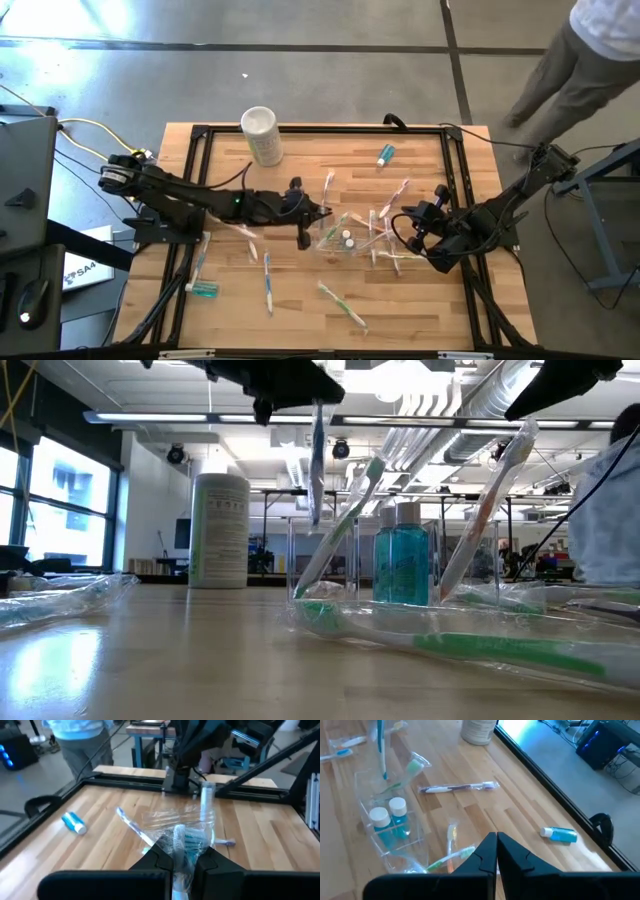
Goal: Pick & Place toothbrushing station
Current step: Put the blue toothbrush into the left section of the transparent organizer
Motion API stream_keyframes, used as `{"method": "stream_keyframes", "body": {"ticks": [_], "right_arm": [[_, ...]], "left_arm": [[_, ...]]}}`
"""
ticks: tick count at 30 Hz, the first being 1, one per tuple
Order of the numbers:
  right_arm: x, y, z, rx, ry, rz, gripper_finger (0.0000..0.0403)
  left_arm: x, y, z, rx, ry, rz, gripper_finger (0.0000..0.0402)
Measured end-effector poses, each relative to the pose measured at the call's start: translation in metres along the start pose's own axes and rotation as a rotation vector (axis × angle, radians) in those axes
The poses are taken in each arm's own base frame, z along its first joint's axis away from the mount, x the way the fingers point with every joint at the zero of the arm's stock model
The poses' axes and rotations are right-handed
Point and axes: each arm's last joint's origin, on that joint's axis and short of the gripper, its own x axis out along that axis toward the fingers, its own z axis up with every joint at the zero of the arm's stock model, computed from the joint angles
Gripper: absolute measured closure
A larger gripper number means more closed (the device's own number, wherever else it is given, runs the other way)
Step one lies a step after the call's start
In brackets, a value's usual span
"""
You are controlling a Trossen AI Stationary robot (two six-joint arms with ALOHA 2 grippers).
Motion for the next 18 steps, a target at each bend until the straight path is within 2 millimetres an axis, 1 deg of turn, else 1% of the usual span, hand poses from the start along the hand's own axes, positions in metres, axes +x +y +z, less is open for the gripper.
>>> {"method": "stream_keyframes", "body": {"ticks": [4, 8, 11, 18], "right_arm": [[0.004, 0.000, -0.007, -0.013, 0.008, -0.012, 0.0398], [0.007, 0.000, -0.013, -0.019, 0.018, -0.022, 0.0399], [0.008, 0.000, -0.013, -0.017, 0.012, -0.027, 0.0398], [0.008, 0.000, -0.013, -0.018, -0.008, -0.042, 0.0398]], "left_arm": [[0.000, 0.003, -0.008, -0.008, 0.028, 0.001, 0.0391], [0.000, 0.003, -0.011, -0.019, -0.006, -0.004, 0.0391], [-0.001, 0.004, -0.017, -0.016, 0.004, -0.002, 0.0391], [-0.002, 0.005, -0.023, -0.021, -0.013, -0.004, 0.0391]]}}
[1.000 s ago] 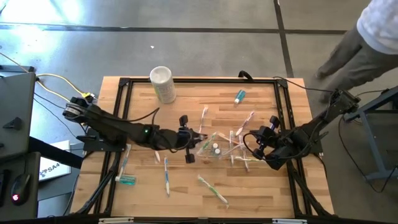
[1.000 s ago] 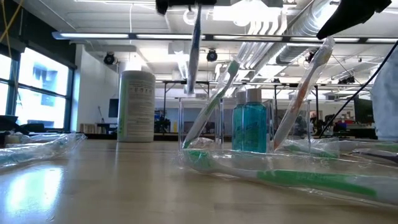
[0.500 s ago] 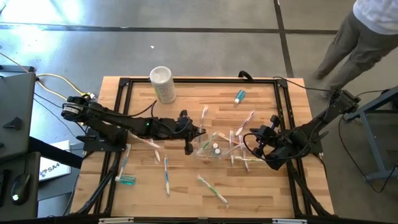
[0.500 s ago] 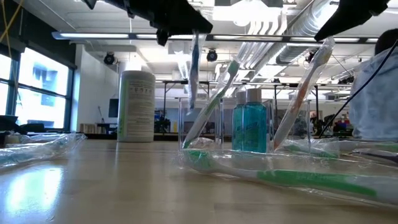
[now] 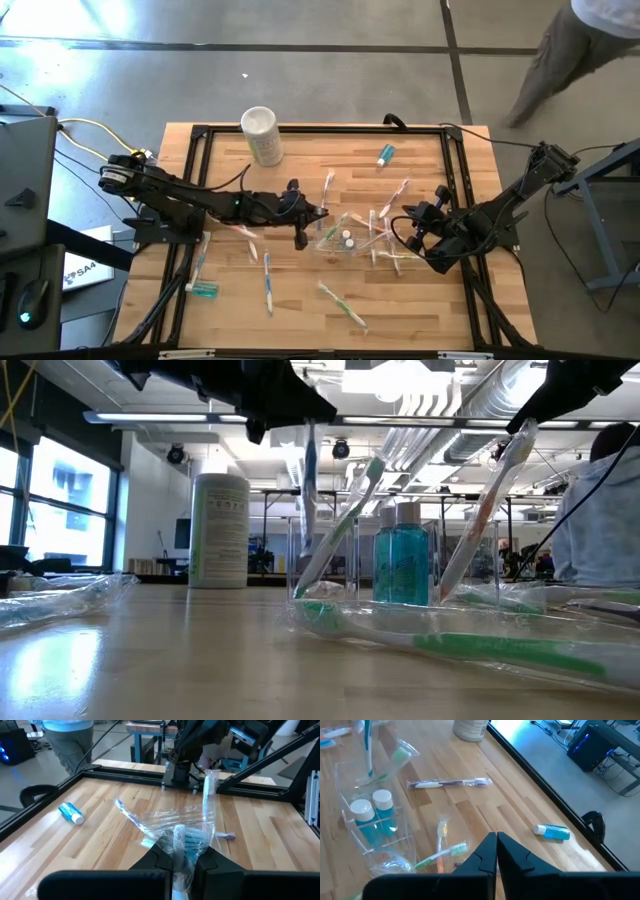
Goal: Pick & Place toothbrushing station
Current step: Put the blue toothbrush into the left section of the transparent organizer
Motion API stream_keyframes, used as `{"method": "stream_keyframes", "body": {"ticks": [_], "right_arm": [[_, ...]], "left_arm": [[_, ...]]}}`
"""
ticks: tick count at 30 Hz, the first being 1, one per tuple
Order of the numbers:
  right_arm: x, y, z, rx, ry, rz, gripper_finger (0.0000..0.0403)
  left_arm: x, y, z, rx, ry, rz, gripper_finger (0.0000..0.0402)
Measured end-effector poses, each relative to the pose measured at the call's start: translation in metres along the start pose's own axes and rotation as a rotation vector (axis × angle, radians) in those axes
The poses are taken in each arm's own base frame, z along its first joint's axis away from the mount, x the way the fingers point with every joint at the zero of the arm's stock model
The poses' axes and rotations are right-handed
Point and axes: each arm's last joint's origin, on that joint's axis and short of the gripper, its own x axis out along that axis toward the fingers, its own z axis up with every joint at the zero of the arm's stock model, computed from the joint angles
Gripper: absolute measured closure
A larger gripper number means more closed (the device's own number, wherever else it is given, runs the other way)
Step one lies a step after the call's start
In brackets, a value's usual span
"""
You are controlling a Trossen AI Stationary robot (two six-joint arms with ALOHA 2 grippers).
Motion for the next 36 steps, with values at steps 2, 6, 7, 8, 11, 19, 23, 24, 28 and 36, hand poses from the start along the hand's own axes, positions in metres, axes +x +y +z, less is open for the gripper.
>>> {"method": "stream_keyframes", "body": {"ticks": [2, 6, 7, 8, 11, 19, 23, 24, 28, 36], "right_arm": [[0.000, 0.000, 0.000, 0.000, 0.000, 0.000, 0.0399], [0.000, 0.000, 0.000, 0.000, 0.001, 0.001, 0.0398], [0.000, 0.000, 0.000, 0.000, 0.001, 0.001, 0.0398], [0.000, 0.000, 0.000, 0.000, 0.002, 0.001, 0.0398], [0.000, 0.000, 0.000, -0.001, 0.001, 0.001, 0.0399], [0.000, 0.000, 0.000, -0.001, 0.001, 0.000, 0.0399], [0.000, 0.000, 0.000, -0.001, 0.002, 0.001, 0.0398], [0.000, 0.000, 0.000, -0.001, 0.002, 0.001, 0.0399], [0.000, 0.000, 0.000, -0.001, 0.002, 0.001, 0.0398], [0.000, 0.000, 0.000, -0.002, 0.003, 0.001, 0.0398]], "left_arm": [[0.000, 0.000, -0.001, 0.000, 0.001, 0.000, 0.0391], [0.000, 0.000, -0.002, 0.001, 0.003, 0.000, 0.0391], [0.000, 0.000, -0.002, 0.001, 0.003, 0.000, 0.0391], [0.000, 0.000, -0.002, 0.001, 0.002, 0.001, 0.0391], [0.000, 0.000, -0.002, 0.001, 0.002, 0.001, 0.0391], [0.000, 0.000, -0.002, 0.016, 0.002, 0.001, 0.0391], [0.000, 0.000, -0.002, 0.061, 0.003, -0.011, 0.0391], [0.000, 0.000, -0.002, 0.077, 0.004, -0.028, 0.0391], [0.003, -0.002, -0.004, 0.110, -0.001, -0.058, 0.0391], [-0.007, 0.008, -0.029, 0.104, -0.112, -0.096, 0.0391]]}}
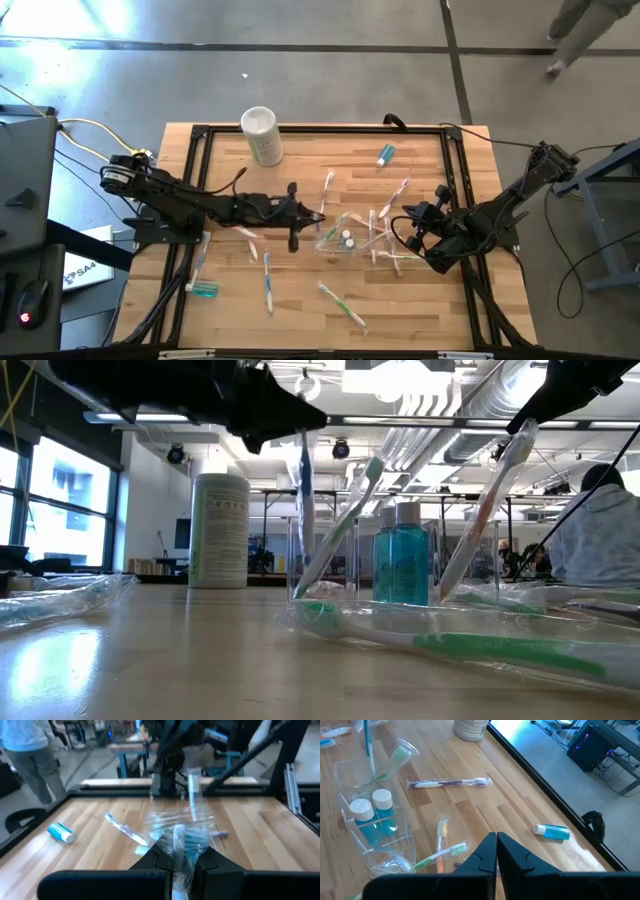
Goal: Pick & Place toothbrushing station
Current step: Put the blue toothbrush into the left section of the transparent organizer
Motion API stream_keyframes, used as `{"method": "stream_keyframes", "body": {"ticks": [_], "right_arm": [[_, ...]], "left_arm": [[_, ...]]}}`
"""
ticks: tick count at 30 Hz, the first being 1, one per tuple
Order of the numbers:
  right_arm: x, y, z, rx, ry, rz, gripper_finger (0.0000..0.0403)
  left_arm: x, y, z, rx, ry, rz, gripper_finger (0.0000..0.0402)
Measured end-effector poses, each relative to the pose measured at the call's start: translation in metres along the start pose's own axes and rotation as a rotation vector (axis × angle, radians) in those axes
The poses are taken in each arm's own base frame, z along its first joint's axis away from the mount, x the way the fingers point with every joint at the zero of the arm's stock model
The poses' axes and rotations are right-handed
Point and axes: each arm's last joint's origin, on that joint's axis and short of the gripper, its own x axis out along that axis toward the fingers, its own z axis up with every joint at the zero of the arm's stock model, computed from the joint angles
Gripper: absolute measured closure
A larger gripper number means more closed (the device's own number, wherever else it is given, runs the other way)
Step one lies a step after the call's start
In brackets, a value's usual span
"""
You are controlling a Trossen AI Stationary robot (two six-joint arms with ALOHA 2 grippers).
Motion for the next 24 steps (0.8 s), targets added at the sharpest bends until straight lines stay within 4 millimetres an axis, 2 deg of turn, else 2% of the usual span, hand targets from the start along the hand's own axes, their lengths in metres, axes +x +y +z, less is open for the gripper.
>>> {"method": "stream_keyframes", "body": {"ticks": [6, 24], "right_arm": [[0.0000, 0.0000, 0.0000, 0.000, -0.001, -0.001, 0.0399], [0.0001, -0.0001, 0.0000, 0.000, -0.003, -0.002, 0.0398]], "left_arm": [[-0.0035, 0.0048, -0.0099, -0.004, 0.019, 0.006, 0.0391], [-0.0036, 0.0029, -0.0095, 0.036, 0.015, -0.040, 0.0391]]}}
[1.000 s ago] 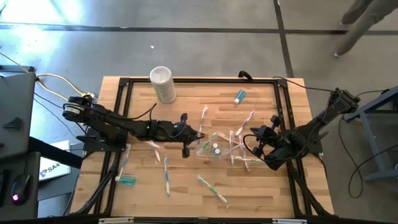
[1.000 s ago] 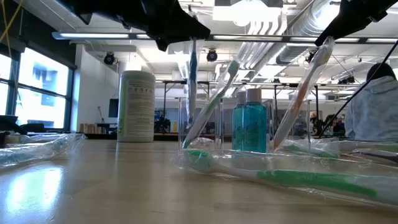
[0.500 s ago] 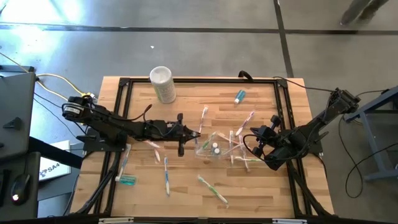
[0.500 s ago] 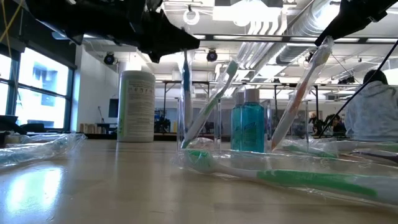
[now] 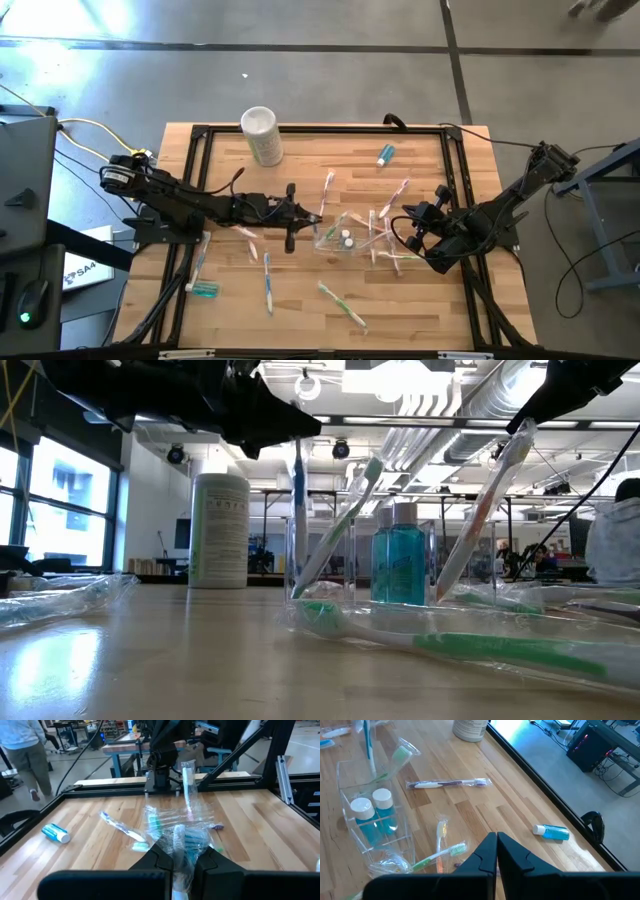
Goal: Pick & Place toothbrushing station
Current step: Put the blue toothbrush into the left section of the transparent organizer
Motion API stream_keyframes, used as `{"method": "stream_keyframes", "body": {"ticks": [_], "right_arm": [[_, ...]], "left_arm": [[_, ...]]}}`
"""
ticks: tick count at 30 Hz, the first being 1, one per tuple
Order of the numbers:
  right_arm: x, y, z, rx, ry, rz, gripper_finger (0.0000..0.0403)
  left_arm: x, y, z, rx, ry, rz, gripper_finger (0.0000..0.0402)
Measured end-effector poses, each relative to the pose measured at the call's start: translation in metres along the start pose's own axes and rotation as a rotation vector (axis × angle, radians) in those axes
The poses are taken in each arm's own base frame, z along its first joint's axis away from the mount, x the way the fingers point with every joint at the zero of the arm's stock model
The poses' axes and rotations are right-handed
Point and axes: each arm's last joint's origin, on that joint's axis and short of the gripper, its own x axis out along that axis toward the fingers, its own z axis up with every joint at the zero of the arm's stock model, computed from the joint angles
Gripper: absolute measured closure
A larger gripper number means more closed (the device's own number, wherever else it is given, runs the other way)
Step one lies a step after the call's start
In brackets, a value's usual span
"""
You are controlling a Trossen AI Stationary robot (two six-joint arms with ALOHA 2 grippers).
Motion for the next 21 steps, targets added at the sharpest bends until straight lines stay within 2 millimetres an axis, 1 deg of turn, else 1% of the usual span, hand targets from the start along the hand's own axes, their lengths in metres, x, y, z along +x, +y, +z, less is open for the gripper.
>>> {"method": "stream_keyframes", "body": {"ticks": [5, 12, 21], "right_arm": [[0.0000, -0.0001, 0.0001, 0.000, -0.006, -0.004, 0.0398], [0.0000, -0.0003, 0.0004, -0.001, -0.016, -0.012, 0.0399], [0.0001, -0.0004, 0.0004, -0.001, -0.018, -0.013, 0.0398]], "left_arm": [[0.0000, -0.0008, -0.0002, 0.018, 0.001, -0.030, 0.0388], [0.0000, -0.0008, -0.0005, 0.013, 0.004, -0.032, 0.0358], [0.0000, 0.0001, -0.0008, 0.031, 0.009, 0.001, 0.0354]]}}
